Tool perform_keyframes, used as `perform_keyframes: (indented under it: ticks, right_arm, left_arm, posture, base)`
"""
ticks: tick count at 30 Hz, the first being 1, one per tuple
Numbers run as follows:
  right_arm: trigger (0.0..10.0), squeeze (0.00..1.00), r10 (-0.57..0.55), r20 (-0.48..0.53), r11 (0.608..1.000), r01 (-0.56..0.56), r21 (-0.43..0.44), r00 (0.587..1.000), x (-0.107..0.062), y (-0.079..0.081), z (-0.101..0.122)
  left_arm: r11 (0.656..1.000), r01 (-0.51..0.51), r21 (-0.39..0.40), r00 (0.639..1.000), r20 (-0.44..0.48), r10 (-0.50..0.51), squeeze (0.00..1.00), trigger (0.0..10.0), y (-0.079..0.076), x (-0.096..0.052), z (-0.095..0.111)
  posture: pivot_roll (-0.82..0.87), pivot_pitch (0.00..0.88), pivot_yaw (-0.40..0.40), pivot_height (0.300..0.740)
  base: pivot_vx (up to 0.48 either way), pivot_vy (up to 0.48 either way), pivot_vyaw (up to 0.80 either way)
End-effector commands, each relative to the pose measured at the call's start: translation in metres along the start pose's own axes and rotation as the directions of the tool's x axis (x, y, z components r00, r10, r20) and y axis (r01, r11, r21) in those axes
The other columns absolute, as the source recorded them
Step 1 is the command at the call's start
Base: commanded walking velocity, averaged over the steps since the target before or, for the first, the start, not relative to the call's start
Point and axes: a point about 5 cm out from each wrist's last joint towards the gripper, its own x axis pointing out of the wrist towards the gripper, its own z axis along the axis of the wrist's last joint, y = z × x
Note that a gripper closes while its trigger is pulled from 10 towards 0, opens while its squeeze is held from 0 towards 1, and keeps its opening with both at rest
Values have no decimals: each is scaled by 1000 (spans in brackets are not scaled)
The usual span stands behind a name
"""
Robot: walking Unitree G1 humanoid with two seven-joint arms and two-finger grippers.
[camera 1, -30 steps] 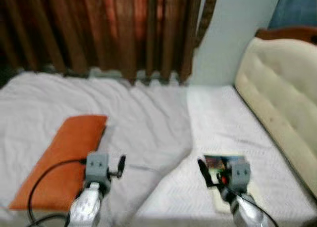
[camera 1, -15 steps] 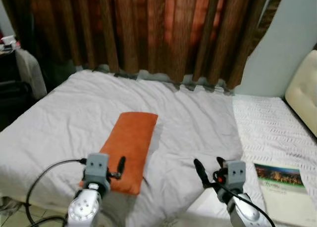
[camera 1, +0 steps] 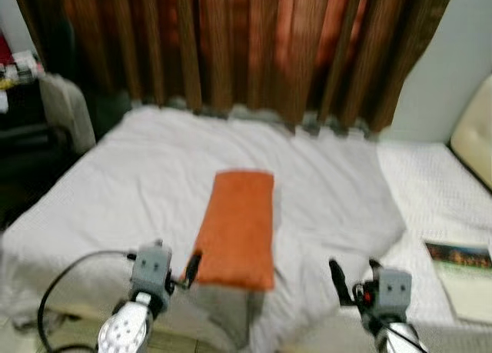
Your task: Clean up the room
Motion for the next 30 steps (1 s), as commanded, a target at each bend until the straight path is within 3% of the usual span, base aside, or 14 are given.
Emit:
perform_keyframes:
  ticks: [1, 3, 5, 12, 23, 30]
  right_arm:
    - [10000, 0, 9, -34, 1000, -9, -6, 999, -1, -3, -6]
    - [10000, 0, 38, -30, 999, -38, -1, 999, 4, 3, -4]
    - [10000, 0, 48, -29, 999, -48, 5, 998, 6, 5, -3]
    - [10000, 0, 87, -29, 996, -87, 9, 996, 15, 10, -2]
    - [10000, 0, 122, -36, 992, -122, 15, 992, 18, 14, -3]
    - [10000, 0, 122, -52, 993, -121, 14, 991, 19, 13, -5]
  left_arm:
    - [1000, 13, 19, 1000, 18, -13, 0, 10000, -10, 5, 6]
    - [998, 2, -62, 998, 55, 2, 0, 10000, -10, 7, 12]
    - [996, 7, -84, 999, 54, -3, 0, 10000, -11, 8, 13]
    - [999, -19, -45, 999, 34, 21, 0, 10000, -7, 10, 6]
    - [997, -22, -70, 999, 23, 24, 0, 10000, -9, 13, 3]
    - [998, -11, -65, 1000, 26, 13, 0, 10000, -7, 16, 5]
  posture:
    - [31, 0, -51, 740]
    - [28, 0, -50, 740]
    - [28, 0, -50, 740]
    - [44, 0, -57, 740]
    - [48, 0, -65, 740]
    - [43, 0, -64, 740]
  base:
    - [0, 0, 0]
    - [201, 131, 0]
    - [398, 268, 0]
    - [443, 37, 0]
    - [460, 0, 0]
    - [460, 0, -800]
